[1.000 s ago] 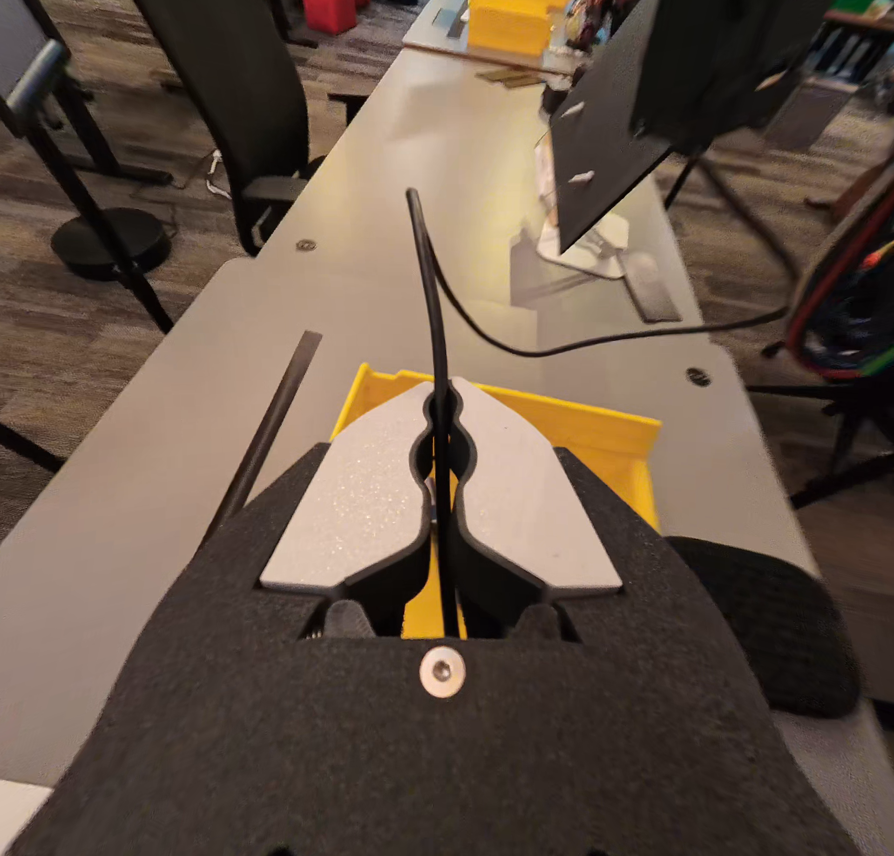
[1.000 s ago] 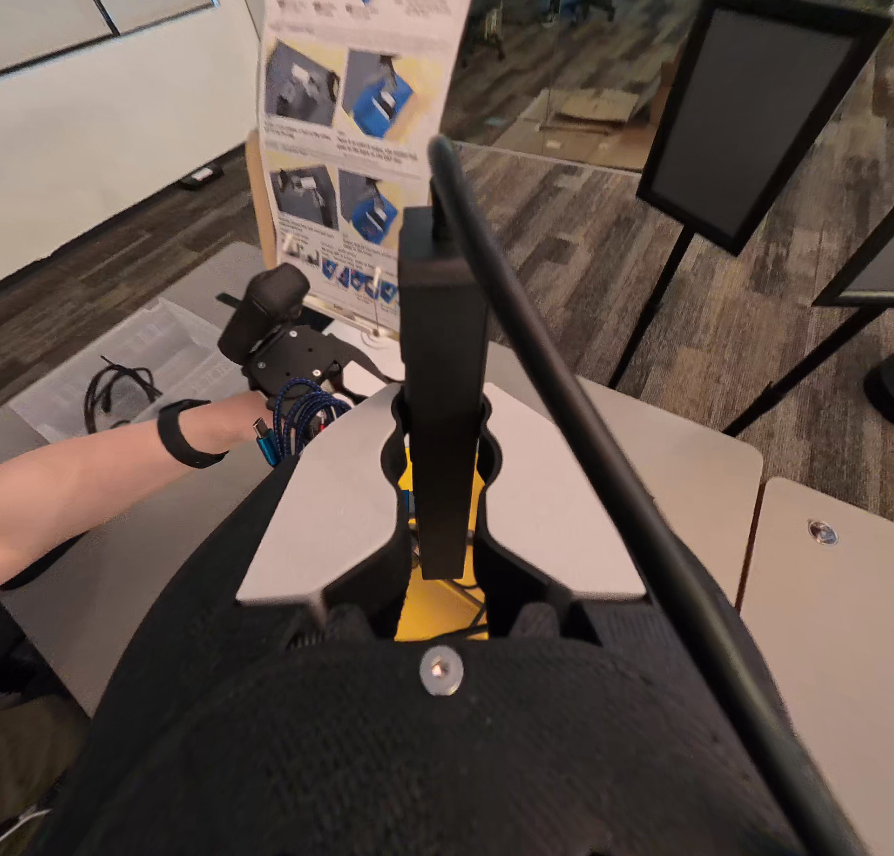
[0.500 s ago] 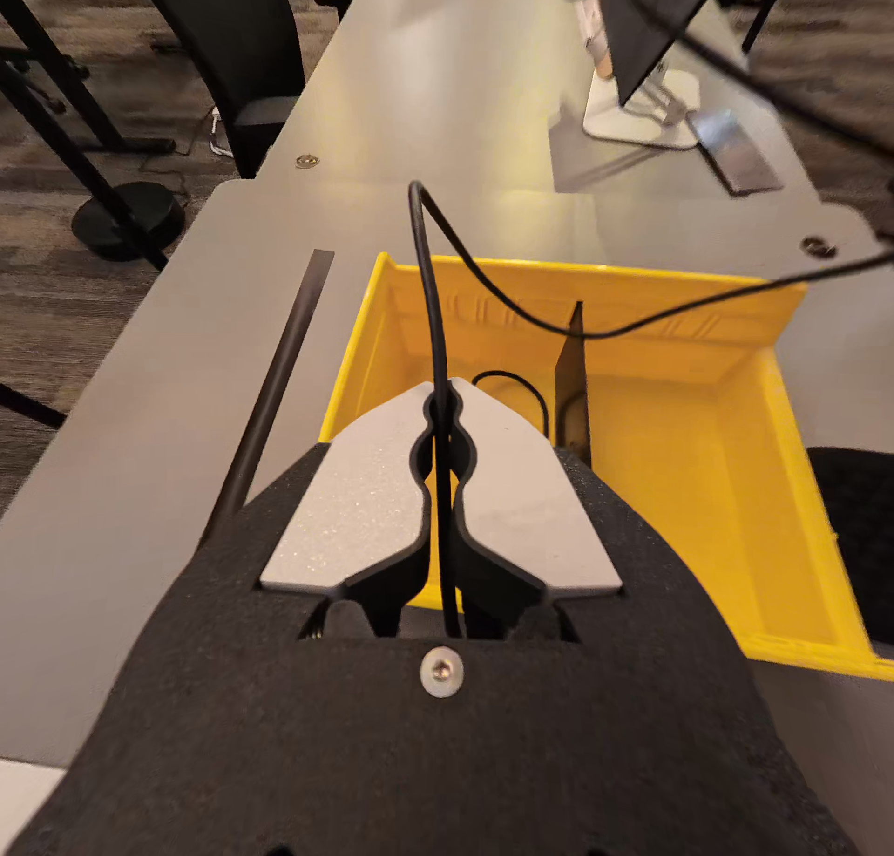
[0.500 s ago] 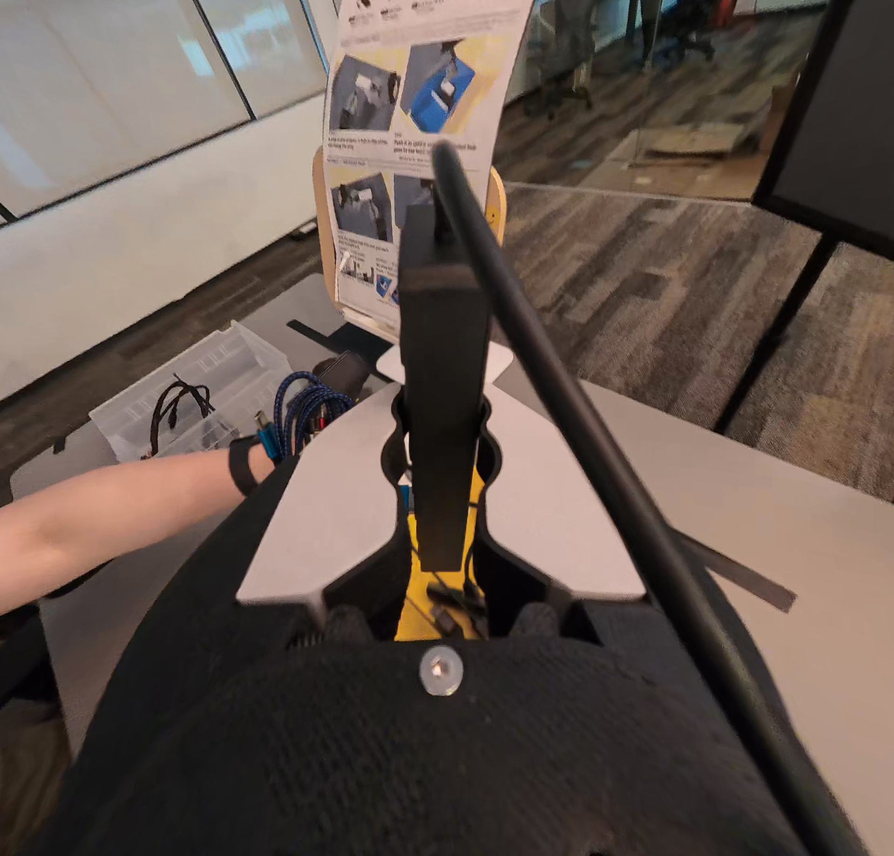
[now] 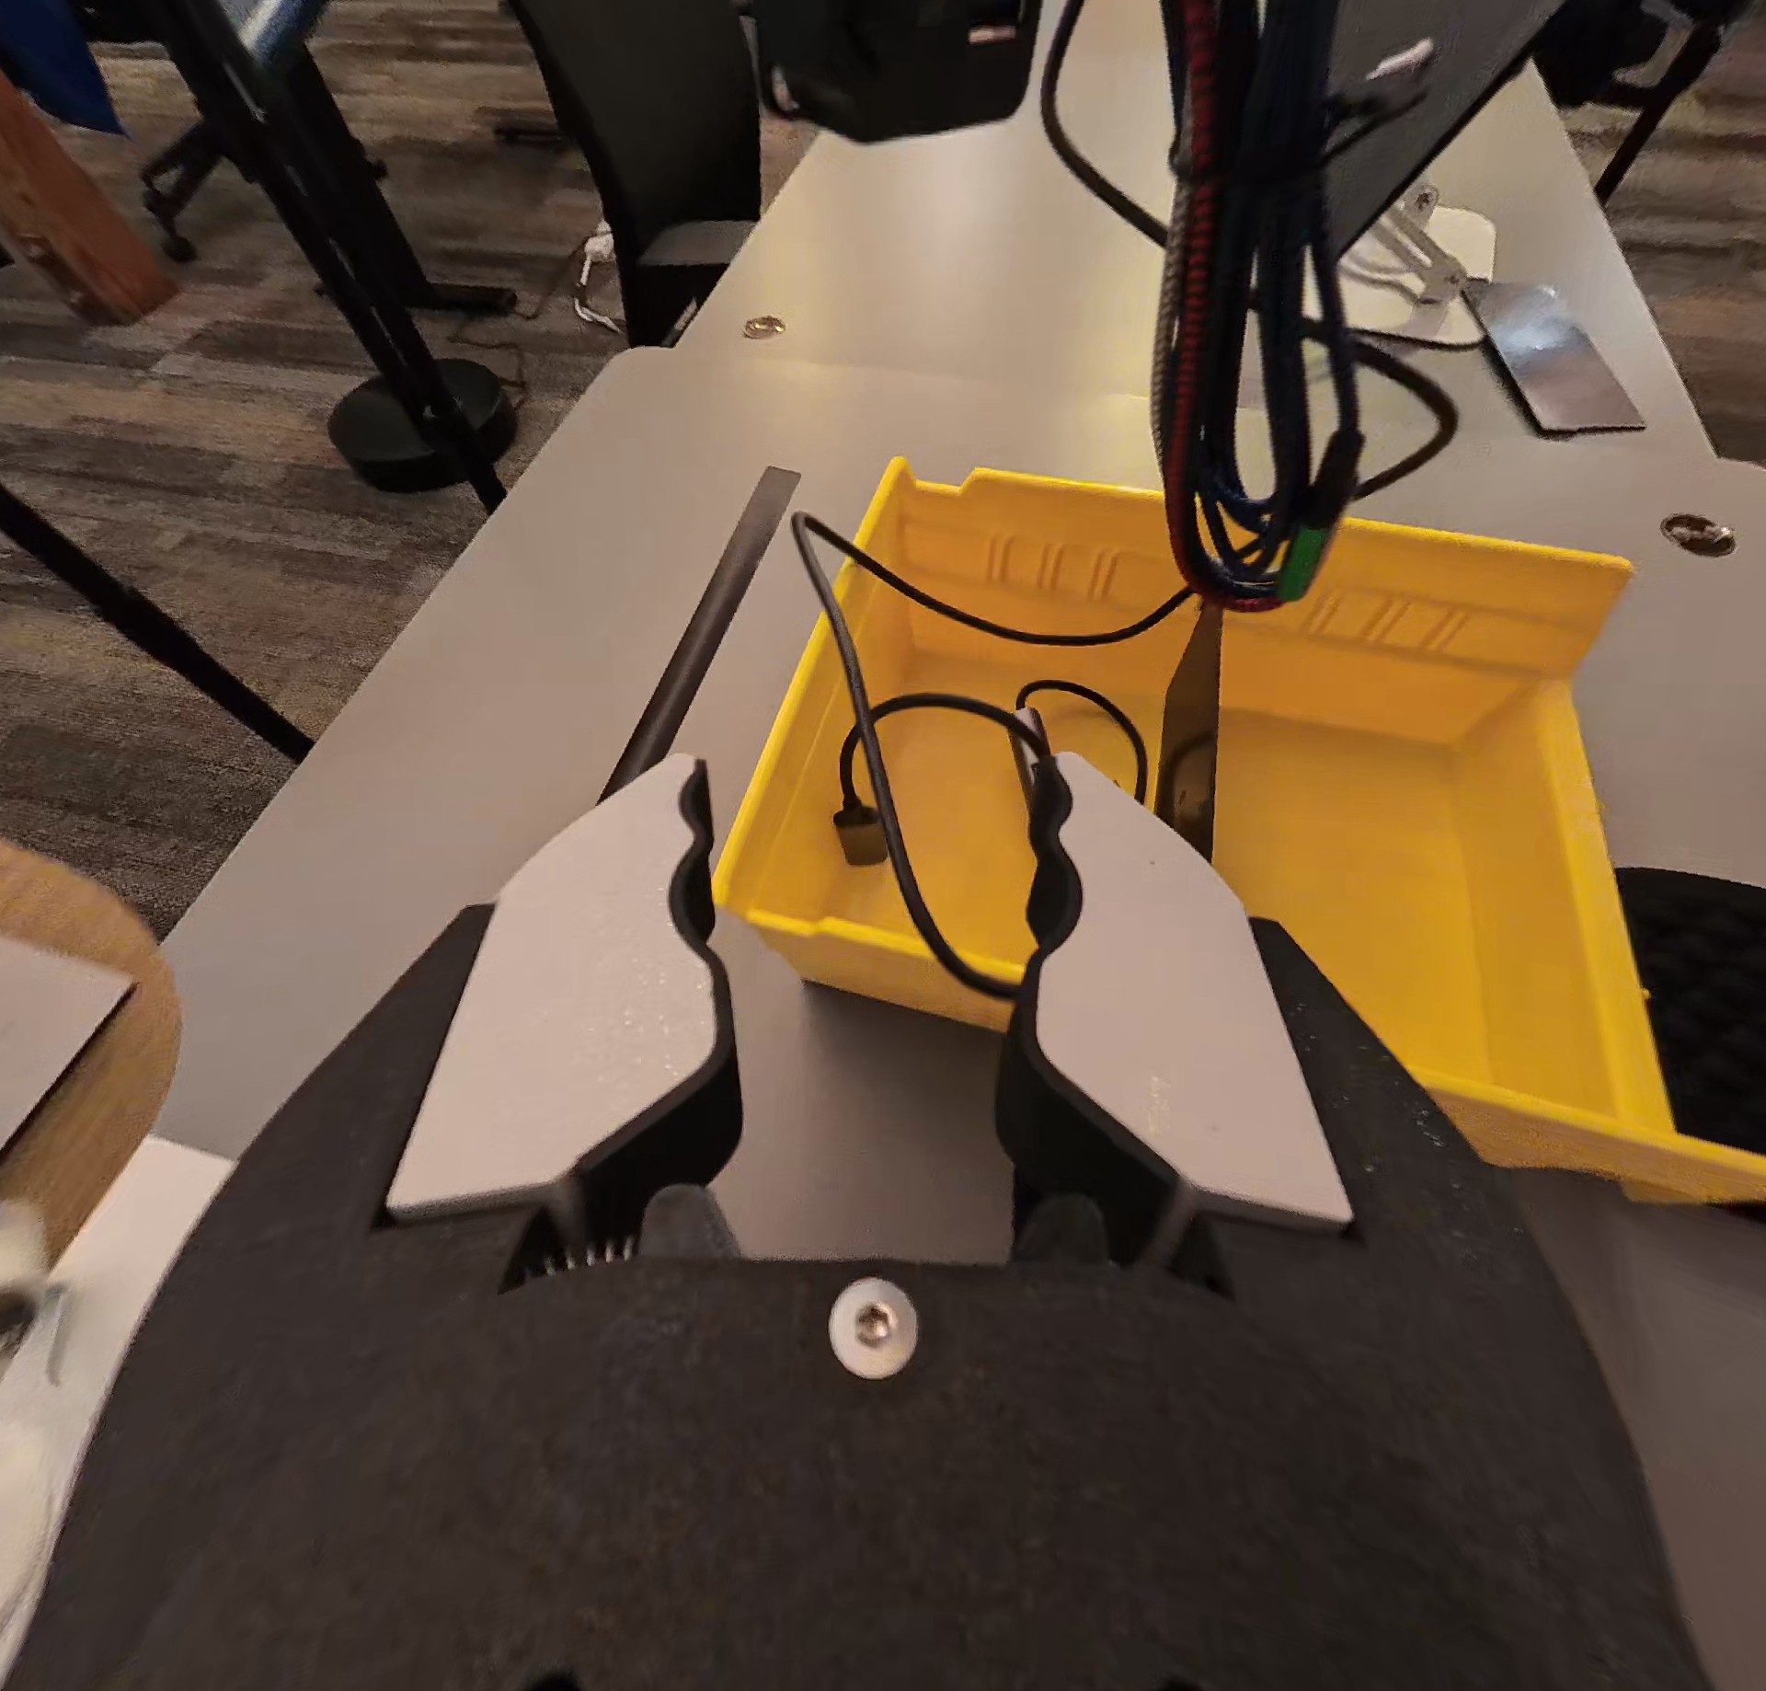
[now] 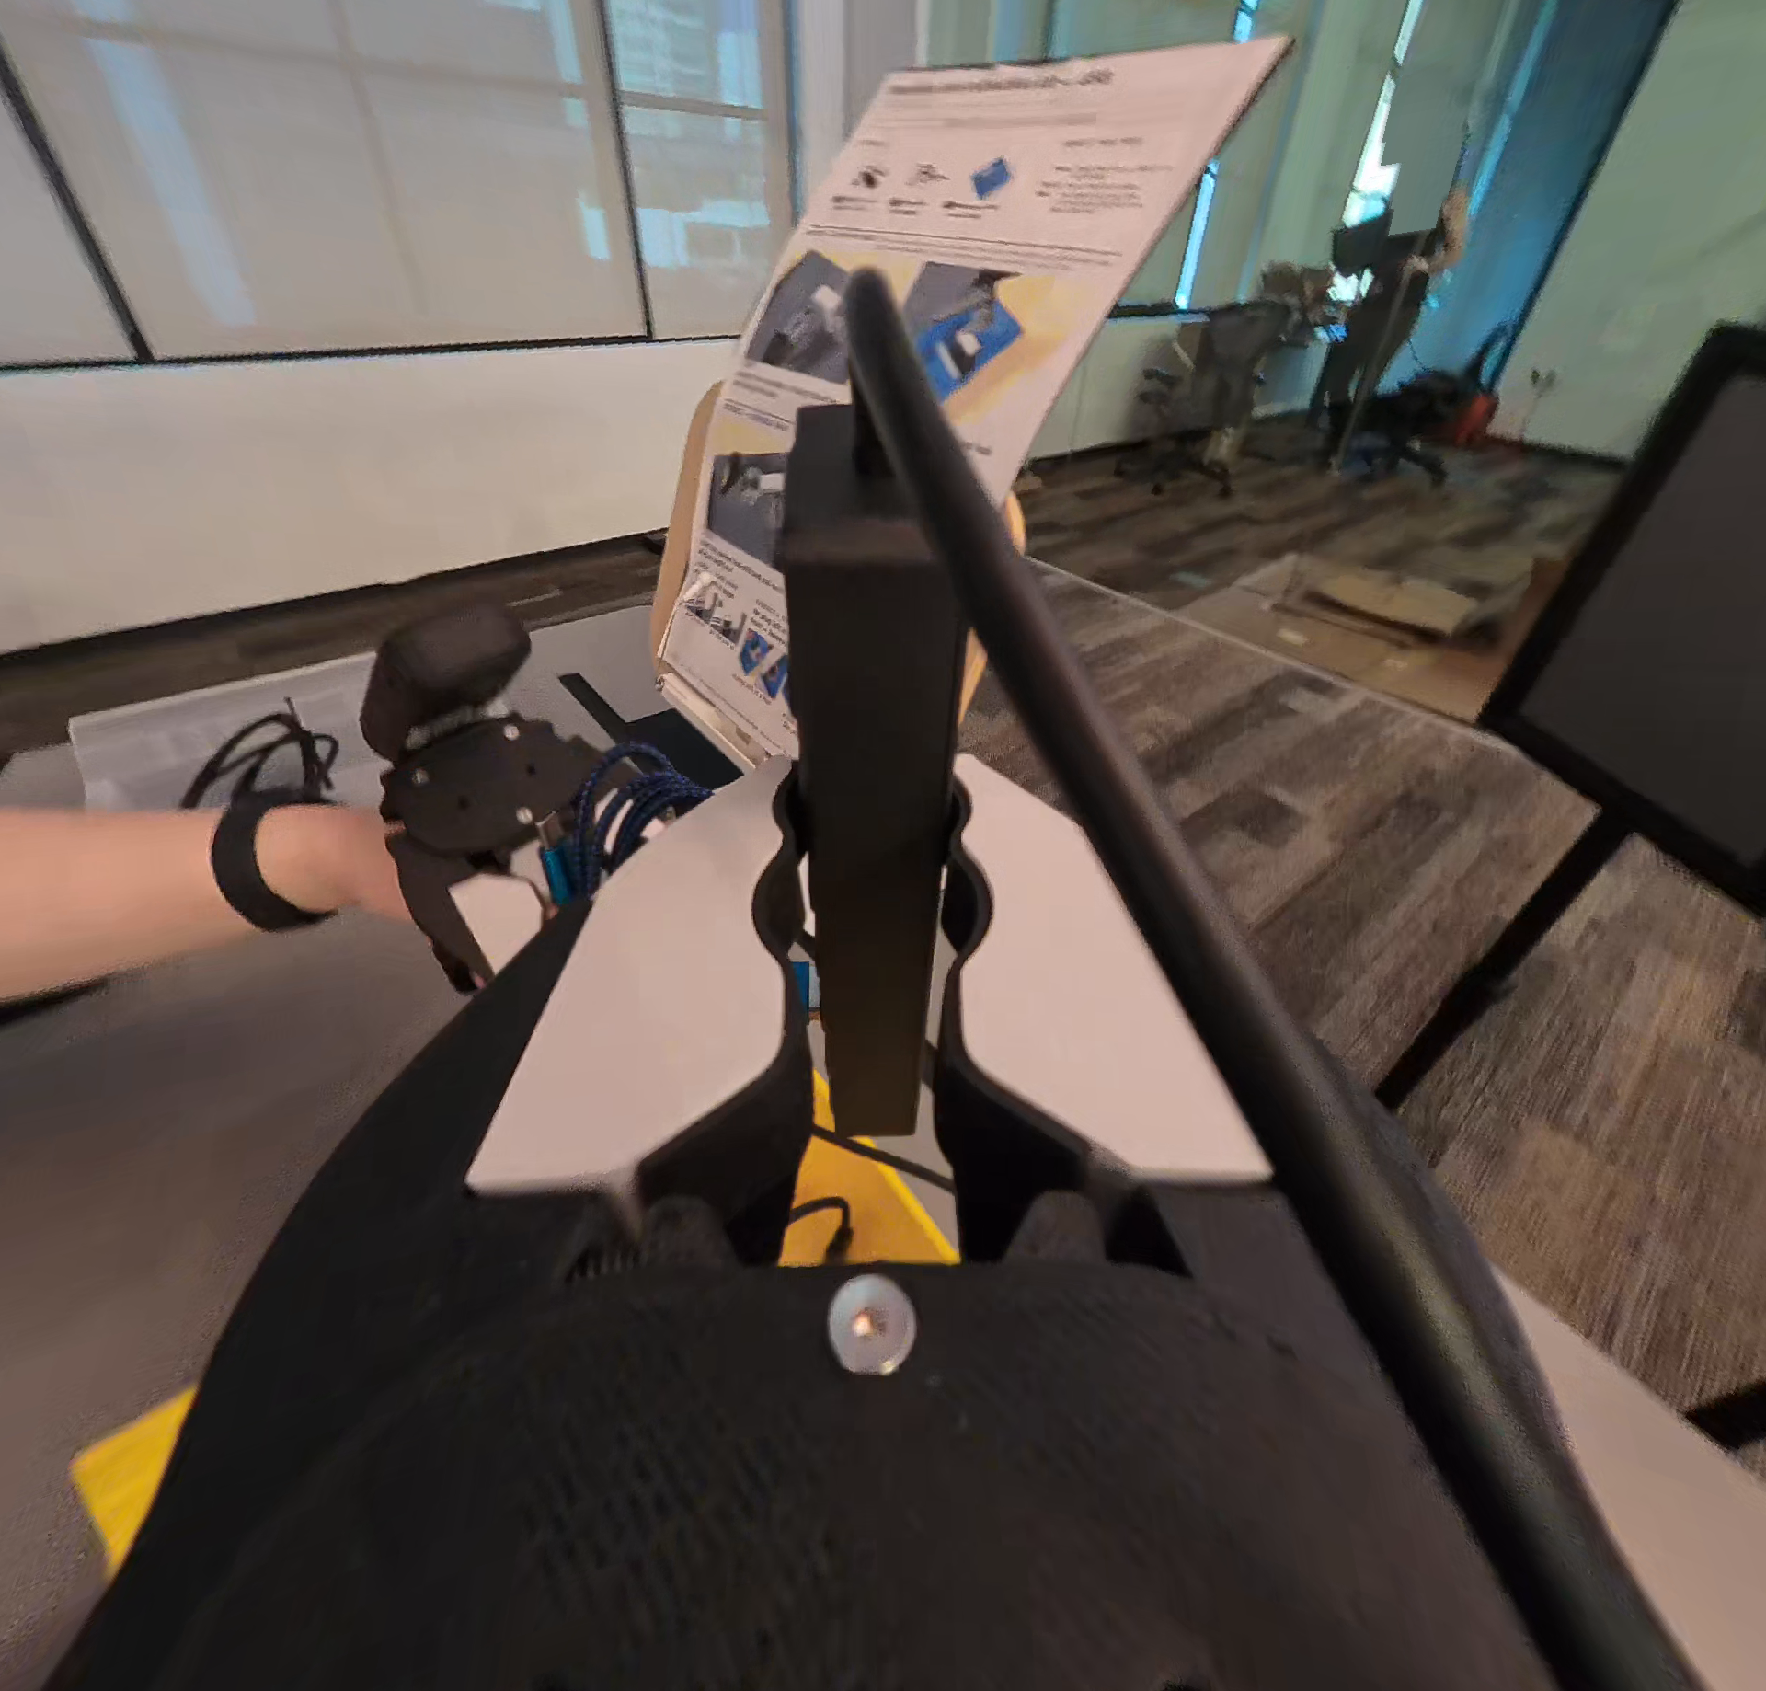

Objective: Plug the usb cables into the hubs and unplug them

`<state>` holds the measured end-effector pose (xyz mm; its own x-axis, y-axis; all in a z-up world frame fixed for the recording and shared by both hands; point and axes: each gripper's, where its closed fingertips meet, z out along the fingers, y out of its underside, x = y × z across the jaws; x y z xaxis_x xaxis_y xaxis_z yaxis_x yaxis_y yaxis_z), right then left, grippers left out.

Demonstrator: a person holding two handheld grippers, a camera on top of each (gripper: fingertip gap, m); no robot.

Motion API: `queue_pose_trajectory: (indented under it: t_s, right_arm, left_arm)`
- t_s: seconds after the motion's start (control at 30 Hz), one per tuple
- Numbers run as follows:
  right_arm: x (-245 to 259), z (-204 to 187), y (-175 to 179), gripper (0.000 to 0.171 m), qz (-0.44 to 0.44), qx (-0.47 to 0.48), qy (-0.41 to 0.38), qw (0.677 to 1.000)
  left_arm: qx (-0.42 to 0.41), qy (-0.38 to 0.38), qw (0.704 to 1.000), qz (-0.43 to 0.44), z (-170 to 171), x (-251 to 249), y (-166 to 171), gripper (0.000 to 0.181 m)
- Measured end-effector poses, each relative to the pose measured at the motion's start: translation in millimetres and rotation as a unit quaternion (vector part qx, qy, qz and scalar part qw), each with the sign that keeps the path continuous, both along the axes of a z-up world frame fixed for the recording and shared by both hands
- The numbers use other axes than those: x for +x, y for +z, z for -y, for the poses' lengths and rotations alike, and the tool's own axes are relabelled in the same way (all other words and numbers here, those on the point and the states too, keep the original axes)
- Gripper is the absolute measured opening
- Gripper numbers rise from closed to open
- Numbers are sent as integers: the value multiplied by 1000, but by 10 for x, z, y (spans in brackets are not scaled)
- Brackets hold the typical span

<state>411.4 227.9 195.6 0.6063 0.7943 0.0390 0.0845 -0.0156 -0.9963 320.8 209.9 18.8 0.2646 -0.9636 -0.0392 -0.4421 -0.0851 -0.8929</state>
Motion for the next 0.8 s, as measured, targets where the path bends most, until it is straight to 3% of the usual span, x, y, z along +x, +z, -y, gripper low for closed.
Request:
queue_pose_trajectory:
  t_s: [0.17,0.3,0.5,0.63,0.8]
  right_arm:
    - [-34,20,-517,24,59,-6,31,998]
    - [-163,132,-1099,23,170,-46,67,982]
    - [-163,174,-1853,25,375,-91,75,920]
    - [-328,262,-2076,26,397,-171,118,894]
    - [-259,300,-2477,26,473,-290,128,822]
  left_arm:
    - [-10,9,1000,19,137,-307,34,59]
    - [5,1,1000,5,320,-442,-4,57]
    - [32,-22,999,-9,640,-490,-66,56]
    - [34,-37,999,2,845,-469,-54,56]
    - [38,-48,998,13,1086,-490,-31,56]
